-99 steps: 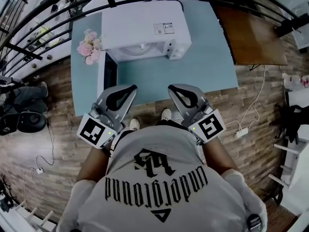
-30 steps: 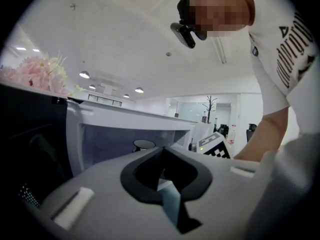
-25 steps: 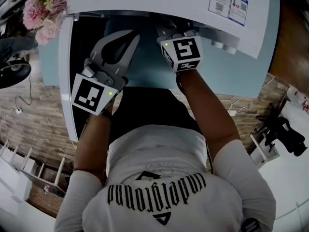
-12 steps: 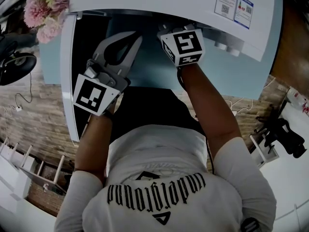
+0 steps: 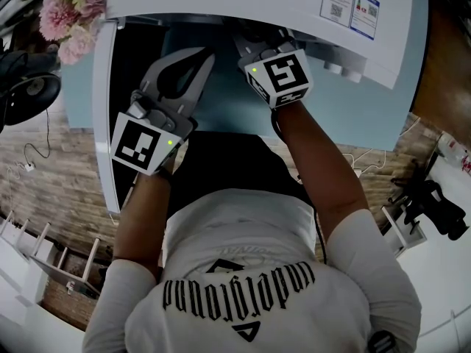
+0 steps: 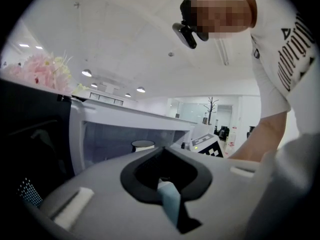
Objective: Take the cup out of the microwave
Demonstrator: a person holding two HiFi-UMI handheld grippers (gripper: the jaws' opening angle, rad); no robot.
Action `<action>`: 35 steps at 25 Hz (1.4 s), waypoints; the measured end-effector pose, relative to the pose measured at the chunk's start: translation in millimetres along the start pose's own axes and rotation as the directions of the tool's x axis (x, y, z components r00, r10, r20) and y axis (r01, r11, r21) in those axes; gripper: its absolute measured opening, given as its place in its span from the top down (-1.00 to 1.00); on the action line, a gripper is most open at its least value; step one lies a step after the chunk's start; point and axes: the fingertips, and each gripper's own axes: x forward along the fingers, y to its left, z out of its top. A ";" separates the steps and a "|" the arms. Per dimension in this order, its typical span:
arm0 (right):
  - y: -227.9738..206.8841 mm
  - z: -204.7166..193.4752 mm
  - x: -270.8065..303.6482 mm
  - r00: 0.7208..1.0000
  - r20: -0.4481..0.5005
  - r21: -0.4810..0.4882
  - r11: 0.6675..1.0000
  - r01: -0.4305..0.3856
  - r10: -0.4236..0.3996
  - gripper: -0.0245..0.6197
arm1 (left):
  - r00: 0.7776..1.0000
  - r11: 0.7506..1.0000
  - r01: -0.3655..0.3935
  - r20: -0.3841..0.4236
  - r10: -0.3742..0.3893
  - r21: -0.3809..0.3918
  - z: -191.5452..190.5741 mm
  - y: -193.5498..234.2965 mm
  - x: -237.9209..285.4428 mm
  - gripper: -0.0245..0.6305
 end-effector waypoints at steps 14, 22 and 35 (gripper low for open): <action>35.2 10.8 -42.6 0.999 0.022 0.014 0.999 -0.038 0.038 0.78 | 1.000 0.999 -0.013 0.023 0.012 0.033 14.0 -23.8 -13.1 0.77; 66.1 8.4 -80.4 0.996 0.019 0.001 0.997 -0.082 0.082 0.78 | 0.998 0.997 -0.041 0.038 0.039 0.059 19.0 -48.9 -29.7 0.77; 89.2 48.0 -150.3 0.992 0.066 -0.027 0.994 -0.104 0.106 0.78 | 0.995 0.995 -0.036 0.092 0.028 0.091 48.5 -90.1 -52.0 0.77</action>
